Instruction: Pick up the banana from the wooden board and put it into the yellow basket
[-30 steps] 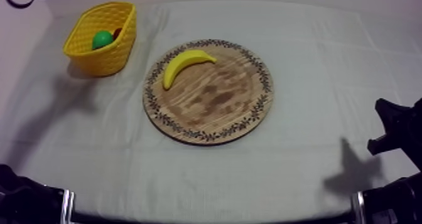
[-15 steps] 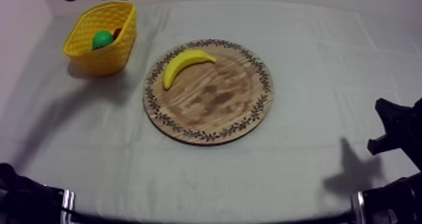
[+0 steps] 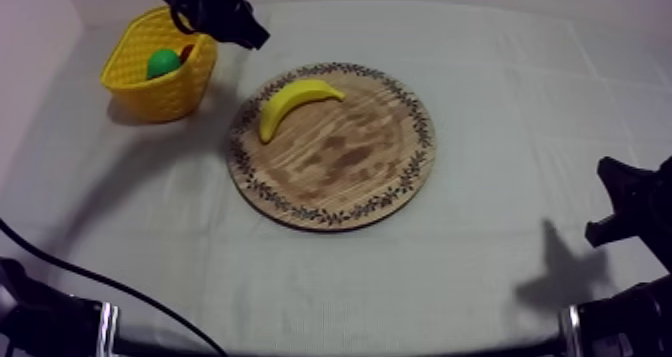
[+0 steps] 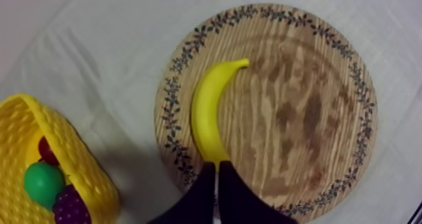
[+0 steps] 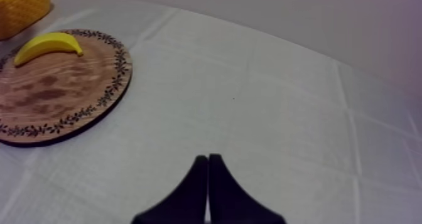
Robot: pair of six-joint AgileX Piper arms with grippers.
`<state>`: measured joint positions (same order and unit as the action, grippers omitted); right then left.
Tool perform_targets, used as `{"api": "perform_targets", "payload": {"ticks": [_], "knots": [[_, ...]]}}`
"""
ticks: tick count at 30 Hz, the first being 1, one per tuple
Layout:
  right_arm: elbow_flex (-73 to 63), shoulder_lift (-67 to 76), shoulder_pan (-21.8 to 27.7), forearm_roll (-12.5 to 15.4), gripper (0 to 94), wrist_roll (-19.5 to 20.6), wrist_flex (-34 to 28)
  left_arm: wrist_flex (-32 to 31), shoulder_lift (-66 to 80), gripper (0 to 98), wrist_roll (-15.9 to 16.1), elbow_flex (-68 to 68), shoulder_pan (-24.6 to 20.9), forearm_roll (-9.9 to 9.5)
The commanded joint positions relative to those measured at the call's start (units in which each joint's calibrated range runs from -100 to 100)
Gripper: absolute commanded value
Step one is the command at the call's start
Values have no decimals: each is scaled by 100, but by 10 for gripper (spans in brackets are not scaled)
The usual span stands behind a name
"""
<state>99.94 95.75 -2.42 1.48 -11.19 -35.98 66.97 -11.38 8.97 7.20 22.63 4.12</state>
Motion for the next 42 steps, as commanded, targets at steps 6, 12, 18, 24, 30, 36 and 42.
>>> {"api": "perform_targets", "payload": {"ticks": [6, 12, 18, 24, 30, 36, 42], "knots": [[-5, 0, -3, 1, 3, -2, 1, -155, -279, 0, -18, 56, 59, -11], [-5, 0, -3, 1, 3, -2, 1, -409, -302, 220, 8, 278, 93, -3], [-5, 0, -3, 1, 3, -2, 1, -734, -235, 599, -6, 651, 90, 9], [-5, 0, -3, 1, 3, -2, 1, -1221, -192, 774, -148, 1029, 122, -18], [-5, 0, -3, 1, 3, -2, 1, -1485, -187, 830, -274, 1231, 194, -123], [-5, 0, -3, 1, 3, -2, 1, -1801, -367, 821, -329, 1433, 214, -148], [-5, 0, -3, 1, 3, -2, 1, -2014, -799, 809, -350, 1404, 191, -150]]}}
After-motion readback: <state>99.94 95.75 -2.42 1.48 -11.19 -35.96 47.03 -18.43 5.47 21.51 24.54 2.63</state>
